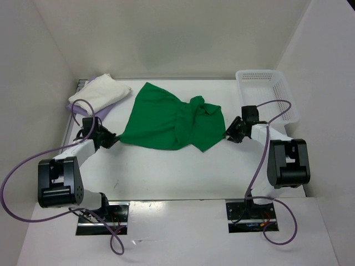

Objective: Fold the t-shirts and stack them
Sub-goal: Flatten out the tshirt

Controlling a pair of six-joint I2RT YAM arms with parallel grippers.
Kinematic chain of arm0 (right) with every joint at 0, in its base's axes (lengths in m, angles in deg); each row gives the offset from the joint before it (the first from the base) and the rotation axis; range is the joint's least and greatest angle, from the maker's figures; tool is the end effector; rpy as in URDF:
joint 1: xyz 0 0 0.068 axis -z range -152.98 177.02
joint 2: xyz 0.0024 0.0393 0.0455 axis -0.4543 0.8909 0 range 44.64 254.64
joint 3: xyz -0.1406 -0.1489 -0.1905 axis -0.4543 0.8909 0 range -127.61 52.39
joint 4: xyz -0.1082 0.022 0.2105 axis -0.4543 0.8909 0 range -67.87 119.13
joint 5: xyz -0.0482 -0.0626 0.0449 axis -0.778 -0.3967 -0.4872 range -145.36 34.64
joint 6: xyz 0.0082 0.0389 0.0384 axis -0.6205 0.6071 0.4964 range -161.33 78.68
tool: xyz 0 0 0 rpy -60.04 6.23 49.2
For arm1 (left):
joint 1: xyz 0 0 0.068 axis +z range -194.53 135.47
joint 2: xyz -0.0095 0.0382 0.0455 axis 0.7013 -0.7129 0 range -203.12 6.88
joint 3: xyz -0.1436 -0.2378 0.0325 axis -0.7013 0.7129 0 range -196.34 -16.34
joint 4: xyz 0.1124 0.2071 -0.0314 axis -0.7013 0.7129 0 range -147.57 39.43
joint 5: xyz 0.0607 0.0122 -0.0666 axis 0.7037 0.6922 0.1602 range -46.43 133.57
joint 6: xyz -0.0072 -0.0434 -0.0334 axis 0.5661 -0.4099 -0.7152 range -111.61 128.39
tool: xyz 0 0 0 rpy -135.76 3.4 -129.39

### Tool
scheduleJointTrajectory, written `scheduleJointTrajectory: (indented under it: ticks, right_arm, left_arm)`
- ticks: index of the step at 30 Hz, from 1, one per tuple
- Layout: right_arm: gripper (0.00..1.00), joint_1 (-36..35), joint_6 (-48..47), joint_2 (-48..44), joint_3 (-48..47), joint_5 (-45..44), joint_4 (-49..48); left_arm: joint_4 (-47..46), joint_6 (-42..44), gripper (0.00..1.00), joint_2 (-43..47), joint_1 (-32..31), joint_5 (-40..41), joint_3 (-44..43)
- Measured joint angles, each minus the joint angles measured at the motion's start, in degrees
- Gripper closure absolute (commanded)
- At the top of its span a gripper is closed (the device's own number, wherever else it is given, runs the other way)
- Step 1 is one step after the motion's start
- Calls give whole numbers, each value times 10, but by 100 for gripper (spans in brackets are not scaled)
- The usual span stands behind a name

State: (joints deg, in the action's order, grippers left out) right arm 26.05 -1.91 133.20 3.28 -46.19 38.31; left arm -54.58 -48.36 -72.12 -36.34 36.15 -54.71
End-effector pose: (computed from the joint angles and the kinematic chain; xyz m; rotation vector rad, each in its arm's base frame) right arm 0.2833 0.0108 0.1996 0.7929 2.4694 0.4718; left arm 0.2527 0.0315 0.2054 -1.2293 2.0559 -0.5634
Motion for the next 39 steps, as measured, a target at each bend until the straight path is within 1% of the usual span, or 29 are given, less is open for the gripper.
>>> scheduleJointTrajectory:
  ticks: [2,4,8,11,13,20,23,24,28,29,33,36,39]
  right_arm:
    - [57,0,-2,20,0,-1,-1]
    - [60,0,-5,29,0,-2,-7]
    - [61,0,-3,38,0,-12,-27]
    - [66,2,0,52,0,-25,-44]
    - [67,3,-1,66,-2,-31,-61]
    - [67,3,0,80,-8,-33,-78]
    - [75,3,-1,92,-20,-31,-78]
    - [75,3,-1,96,-25,-32,-78]
    - [84,3,-2,104,-34,-34,-78]
    - [88,3,-2,104,-34,-34,-77]
    - [98,3,-3,104,-34,-34,-77]
    - [100,3,-2,101,-34,-34,-73]
    - [100,3,-1,83,-34,-34,-58]
  left_arm:
    - [4,15,100,-21,12,-5,0]
    - [6,29,100,-34,19,-14,0]
    - [3,43,100,-37,23,-30,0]
    - [2,45,100,-37,23,-41,0]
    - [-2,46,100,-37,23,-46,2]
    - [-7,46,100,-37,23,-57,4]
    - [-10,46,100,-37,23,-60,4]
    - [-11,46,100,-37,23,-60,4]
    - [-12,46,100,-37,23,-60,4]
    - [-13,46,100,-37,23,-60,4]
    - [-15,46,100,-37,23,-60,10]
    - [-15,46,100,-37,23,-60,12]
    - [-15,46,100,-37,23,-60,12]
